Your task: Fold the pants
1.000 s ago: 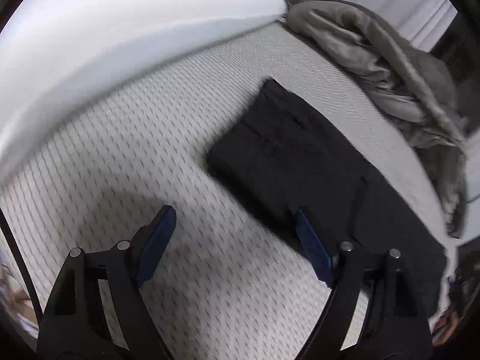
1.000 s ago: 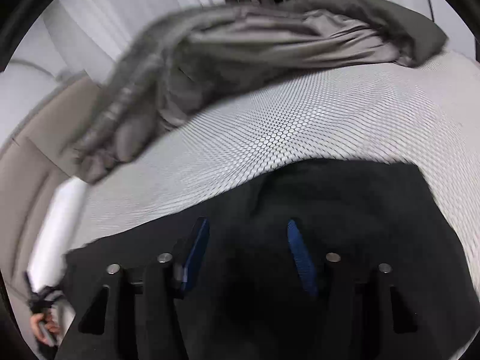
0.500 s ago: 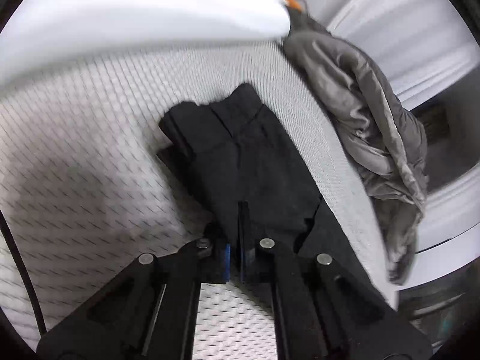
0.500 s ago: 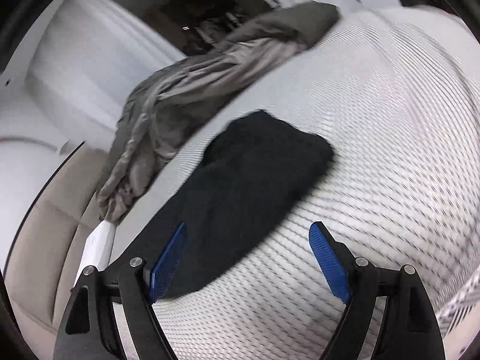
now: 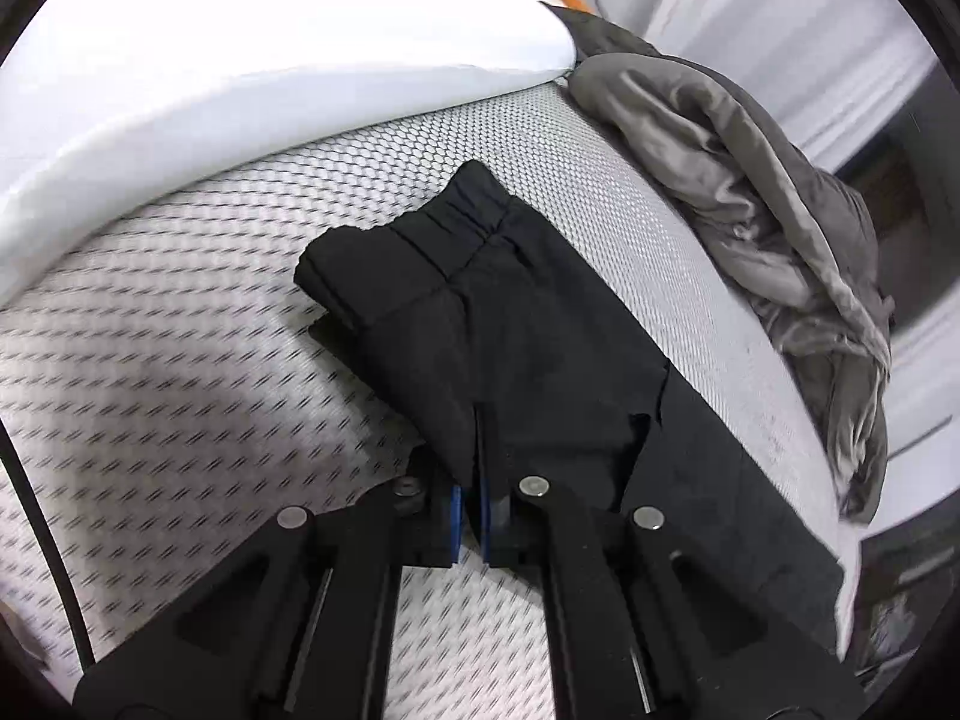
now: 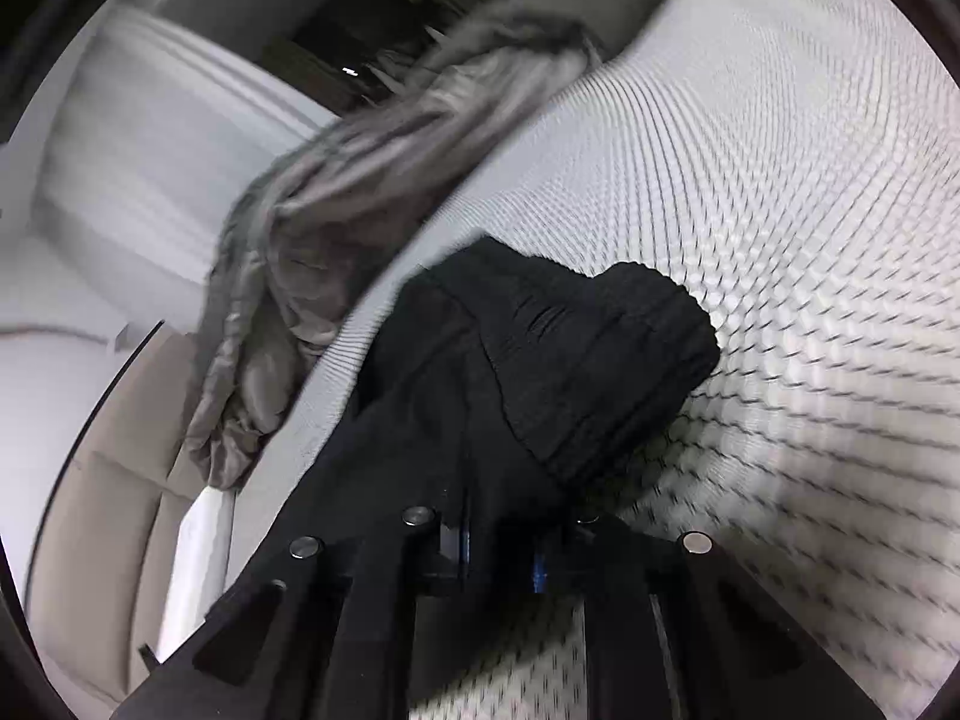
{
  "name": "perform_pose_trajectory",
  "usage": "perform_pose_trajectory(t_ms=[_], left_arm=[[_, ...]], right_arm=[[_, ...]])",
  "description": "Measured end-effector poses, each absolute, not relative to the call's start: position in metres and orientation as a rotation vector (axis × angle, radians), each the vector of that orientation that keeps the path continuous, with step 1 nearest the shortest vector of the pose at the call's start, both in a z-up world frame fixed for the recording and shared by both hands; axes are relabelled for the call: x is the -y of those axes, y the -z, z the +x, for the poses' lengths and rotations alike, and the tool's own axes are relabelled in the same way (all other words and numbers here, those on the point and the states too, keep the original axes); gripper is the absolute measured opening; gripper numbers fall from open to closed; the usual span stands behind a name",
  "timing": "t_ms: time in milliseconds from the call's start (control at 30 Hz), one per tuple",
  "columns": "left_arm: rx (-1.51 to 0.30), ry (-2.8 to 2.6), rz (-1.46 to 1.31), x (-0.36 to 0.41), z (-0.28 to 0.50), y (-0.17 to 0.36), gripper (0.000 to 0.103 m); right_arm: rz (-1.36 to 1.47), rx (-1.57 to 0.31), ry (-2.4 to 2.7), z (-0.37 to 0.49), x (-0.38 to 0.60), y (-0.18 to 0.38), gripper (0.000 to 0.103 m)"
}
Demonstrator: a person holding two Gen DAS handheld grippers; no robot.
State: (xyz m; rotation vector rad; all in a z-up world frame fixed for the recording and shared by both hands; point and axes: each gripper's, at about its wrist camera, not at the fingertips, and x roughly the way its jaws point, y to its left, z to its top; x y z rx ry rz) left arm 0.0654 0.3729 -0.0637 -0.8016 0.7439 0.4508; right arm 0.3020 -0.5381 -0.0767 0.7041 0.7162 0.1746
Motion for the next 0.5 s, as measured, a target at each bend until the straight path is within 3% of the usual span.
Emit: perform_pose_trajectory(t_ms=[133, 200, 267, 333, 500], left_arm=[[-0.763, -0.425, -0.739, -0.353, 0.023, 0.058, 0.003], [-0.794, -0.460, -0.702, -0.345, 0.006, 0.062, 0.009], [-0.814, -0.484, -0.696, -0.341, -0.008, 0.069, 0.018], [-0.797, -0.496, -0.716, -0.336, -0.026, 0.064, 0.024], [-0.741, -0.551, -0.599, -0.298, -0.068, 0.032, 0.056]], right_arm=[[0.644, -0.701, -0.184, 0.248, 0.554, 0.060, 0.012], [0.618, -0.714, -0.179, 0.224, 0.561, 0.056, 0.014], [0.588, -0.738, -0.173, 0.202, 0.566, 0.060, 0.024], [0.552, -0.796, -0.112, 0.192, 0.569, 0.066, 0.042], [0.374, -0.716, 0.054, 0.140, 0.566, 0.038, 0.061]])
